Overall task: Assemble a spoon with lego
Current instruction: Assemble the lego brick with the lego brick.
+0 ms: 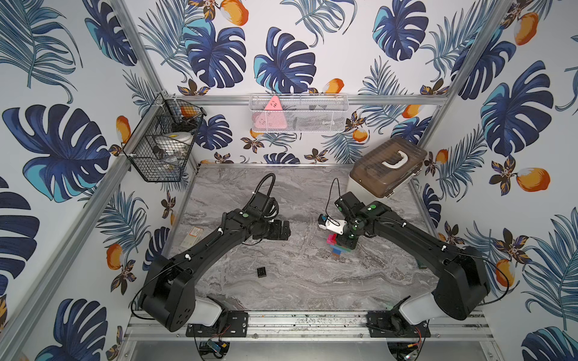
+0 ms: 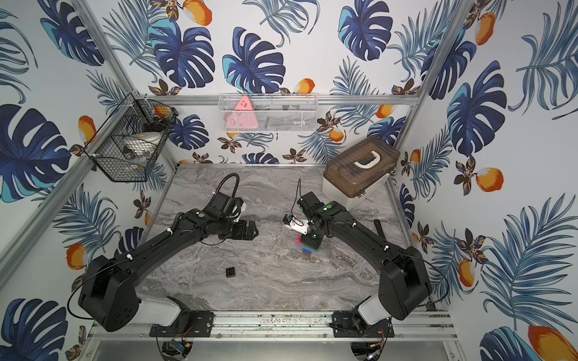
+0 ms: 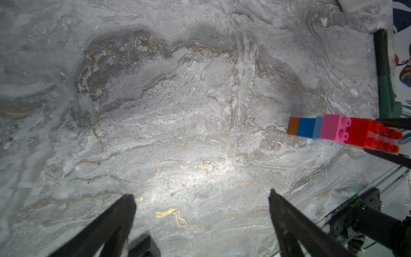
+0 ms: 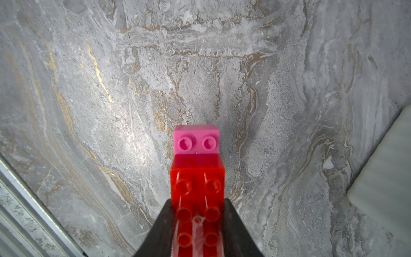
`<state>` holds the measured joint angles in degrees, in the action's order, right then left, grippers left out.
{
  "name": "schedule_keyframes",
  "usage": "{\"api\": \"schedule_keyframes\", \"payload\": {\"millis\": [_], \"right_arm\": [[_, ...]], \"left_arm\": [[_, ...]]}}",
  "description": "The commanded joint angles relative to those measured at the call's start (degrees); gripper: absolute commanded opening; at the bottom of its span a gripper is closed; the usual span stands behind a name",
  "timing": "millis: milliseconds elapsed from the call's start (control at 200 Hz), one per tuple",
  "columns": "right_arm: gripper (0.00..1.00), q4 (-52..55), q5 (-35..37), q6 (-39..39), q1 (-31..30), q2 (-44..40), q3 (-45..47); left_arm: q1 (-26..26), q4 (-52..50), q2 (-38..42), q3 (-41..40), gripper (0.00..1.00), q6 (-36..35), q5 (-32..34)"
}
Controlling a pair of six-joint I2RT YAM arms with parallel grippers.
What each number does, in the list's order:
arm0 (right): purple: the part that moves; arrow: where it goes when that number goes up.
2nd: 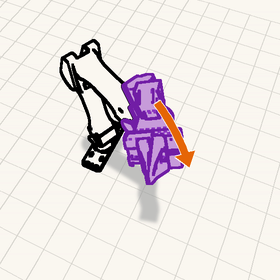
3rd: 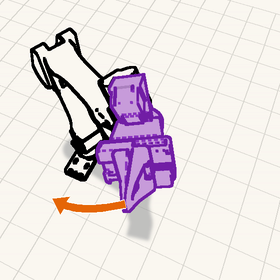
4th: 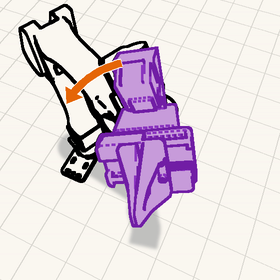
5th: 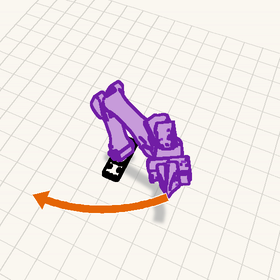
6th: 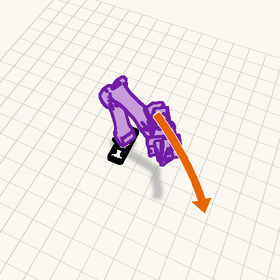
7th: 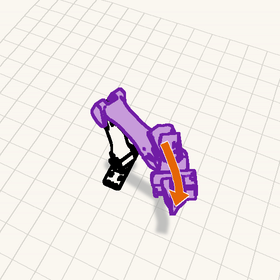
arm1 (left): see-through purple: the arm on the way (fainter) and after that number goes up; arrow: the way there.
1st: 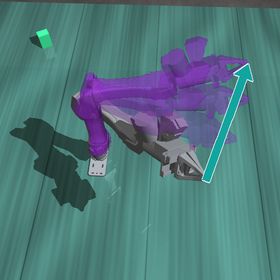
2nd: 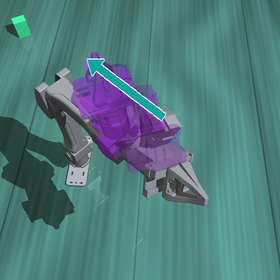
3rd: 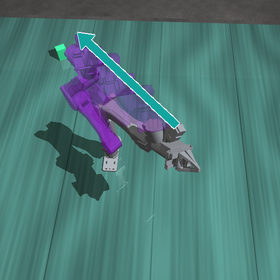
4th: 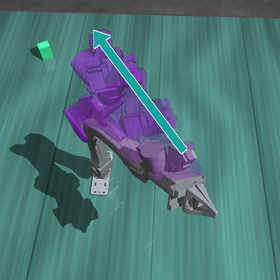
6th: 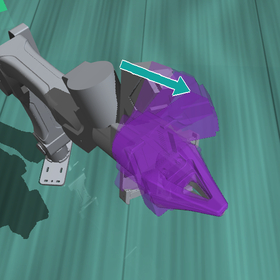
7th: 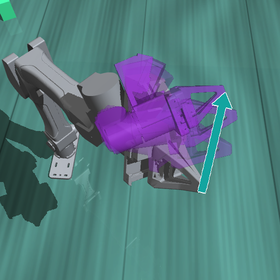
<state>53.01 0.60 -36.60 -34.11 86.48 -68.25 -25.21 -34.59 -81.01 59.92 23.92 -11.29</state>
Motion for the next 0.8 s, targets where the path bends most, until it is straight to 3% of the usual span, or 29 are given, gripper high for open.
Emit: {"api": "schedule_keyframes", "payload": {"millis": [0, 795], "right_arm": [[0.35, 4.6, 2.2, 0.4, -0.1, -0.4, 0.7], [0.57, 3.9, 0.9, 1.5, -0.2, 0.9, -2.7]], "left_arm": [[0.0, -0.5, 0.4, 0.1, 0.99, -0.4, 0.4], [-0.3, -3.0, 0.5, 0.9, 0.99, -1.4, 2.1]]}}
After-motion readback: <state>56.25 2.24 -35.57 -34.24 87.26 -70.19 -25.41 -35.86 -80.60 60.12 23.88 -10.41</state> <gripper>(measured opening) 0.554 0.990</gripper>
